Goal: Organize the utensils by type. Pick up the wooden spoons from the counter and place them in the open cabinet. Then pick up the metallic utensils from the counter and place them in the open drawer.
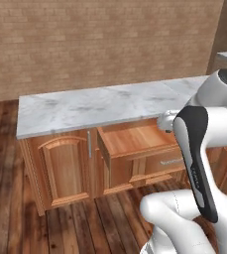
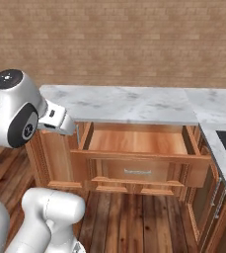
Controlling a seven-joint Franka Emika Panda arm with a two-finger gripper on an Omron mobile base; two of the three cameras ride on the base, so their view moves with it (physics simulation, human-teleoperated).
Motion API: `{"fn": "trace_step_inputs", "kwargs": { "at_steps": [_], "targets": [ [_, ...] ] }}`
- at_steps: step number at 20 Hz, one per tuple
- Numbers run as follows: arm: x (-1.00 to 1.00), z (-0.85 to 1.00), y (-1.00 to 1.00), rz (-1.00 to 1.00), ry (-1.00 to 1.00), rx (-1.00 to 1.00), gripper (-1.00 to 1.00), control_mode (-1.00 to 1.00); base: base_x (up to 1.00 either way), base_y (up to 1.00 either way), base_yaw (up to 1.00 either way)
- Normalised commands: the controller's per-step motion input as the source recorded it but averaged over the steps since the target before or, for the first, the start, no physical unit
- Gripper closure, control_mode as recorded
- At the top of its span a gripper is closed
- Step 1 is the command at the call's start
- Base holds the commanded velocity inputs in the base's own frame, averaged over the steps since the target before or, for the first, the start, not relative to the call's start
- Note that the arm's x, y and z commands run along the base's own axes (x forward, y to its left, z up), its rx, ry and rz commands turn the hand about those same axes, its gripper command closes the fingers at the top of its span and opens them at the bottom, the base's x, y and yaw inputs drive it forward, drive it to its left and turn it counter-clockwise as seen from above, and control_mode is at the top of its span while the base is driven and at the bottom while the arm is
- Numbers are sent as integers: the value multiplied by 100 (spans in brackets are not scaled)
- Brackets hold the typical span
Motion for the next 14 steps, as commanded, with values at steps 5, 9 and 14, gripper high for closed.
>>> {"fn": "trace_step_inputs", "kwargs": {
  "at_steps": [5, 9, 14],
  "targets": [
    [0, 0, 0, 0, 0, 0, -100, 100, -46, 0, 1],
    [0, 0, 0, 0, 0, 0, -100, 100, -63, 32, 21],
    [0, 0, 0, 0, 0, 0, -100, 100, -11, 89, 59]
  ]
}}
